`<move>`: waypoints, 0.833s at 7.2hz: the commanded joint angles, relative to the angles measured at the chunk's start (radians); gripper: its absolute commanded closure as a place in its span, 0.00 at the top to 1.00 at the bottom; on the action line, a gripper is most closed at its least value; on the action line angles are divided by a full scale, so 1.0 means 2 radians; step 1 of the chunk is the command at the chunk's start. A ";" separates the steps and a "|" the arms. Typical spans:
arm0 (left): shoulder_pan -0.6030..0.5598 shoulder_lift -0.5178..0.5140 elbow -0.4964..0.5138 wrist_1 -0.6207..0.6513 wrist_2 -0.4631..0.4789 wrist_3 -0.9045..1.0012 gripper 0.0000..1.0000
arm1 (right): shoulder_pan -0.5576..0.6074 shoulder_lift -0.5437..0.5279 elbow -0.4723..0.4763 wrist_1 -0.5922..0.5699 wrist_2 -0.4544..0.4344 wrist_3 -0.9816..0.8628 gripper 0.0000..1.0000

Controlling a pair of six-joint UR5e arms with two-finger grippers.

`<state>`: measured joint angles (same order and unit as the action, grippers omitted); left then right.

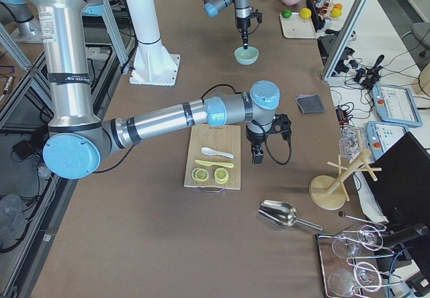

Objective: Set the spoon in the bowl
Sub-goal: 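Drag the pale green bowl with the left gripper toward the table center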

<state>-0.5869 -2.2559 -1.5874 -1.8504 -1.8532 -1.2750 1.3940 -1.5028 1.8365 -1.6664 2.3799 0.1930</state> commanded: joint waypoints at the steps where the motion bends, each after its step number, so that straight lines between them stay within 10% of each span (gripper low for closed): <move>1: 0.042 -0.004 0.029 0.000 0.056 -0.001 0.00 | -0.035 -0.012 0.036 0.003 0.012 0.066 1.00; 2: 0.042 -0.002 0.031 0.000 0.056 0.002 0.12 | -0.056 -0.013 0.037 0.003 0.010 0.069 1.00; 4: 0.037 -0.002 0.008 0.000 0.037 0.026 0.98 | -0.075 -0.013 0.034 0.002 0.007 0.068 1.00; 6: -0.013 0.016 -0.022 0.000 -0.054 0.051 0.98 | -0.079 -0.013 0.031 0.002 0.004 0.068 1.00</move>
<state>-0.5614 -2.2496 -1.5914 -1.8500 -1.8706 -1.1969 1.2431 -1.5292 1.9016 -1.6627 2.3912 0.3294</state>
